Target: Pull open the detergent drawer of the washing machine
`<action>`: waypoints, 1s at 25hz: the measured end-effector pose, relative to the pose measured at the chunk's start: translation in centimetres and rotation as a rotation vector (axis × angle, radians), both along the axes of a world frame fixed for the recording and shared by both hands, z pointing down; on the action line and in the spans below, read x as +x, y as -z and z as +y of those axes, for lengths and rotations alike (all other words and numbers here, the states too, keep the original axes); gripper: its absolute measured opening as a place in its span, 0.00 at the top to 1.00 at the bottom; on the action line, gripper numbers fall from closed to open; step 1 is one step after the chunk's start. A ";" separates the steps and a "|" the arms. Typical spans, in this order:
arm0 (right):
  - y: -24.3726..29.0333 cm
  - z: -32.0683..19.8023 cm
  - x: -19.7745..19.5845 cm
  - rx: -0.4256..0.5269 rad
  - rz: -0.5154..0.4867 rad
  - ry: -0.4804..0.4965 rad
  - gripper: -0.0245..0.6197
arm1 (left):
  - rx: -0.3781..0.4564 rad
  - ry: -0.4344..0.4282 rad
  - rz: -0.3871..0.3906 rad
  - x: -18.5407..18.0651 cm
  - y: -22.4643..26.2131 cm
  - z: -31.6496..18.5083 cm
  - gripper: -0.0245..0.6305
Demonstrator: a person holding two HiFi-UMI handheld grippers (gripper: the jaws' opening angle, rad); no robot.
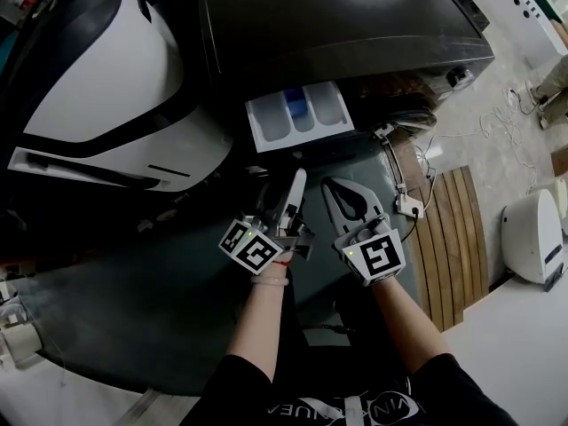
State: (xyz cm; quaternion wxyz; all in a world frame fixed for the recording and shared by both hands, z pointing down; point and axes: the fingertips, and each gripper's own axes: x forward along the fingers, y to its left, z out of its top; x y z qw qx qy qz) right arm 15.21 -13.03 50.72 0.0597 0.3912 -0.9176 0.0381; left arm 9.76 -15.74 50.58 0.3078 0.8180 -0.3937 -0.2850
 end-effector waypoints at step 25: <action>2.0 4.1 1.9 0.025 0.025 0.077 0.95 | 0.001 0.026 -0.053 1.6 -0.1 3.8 0.85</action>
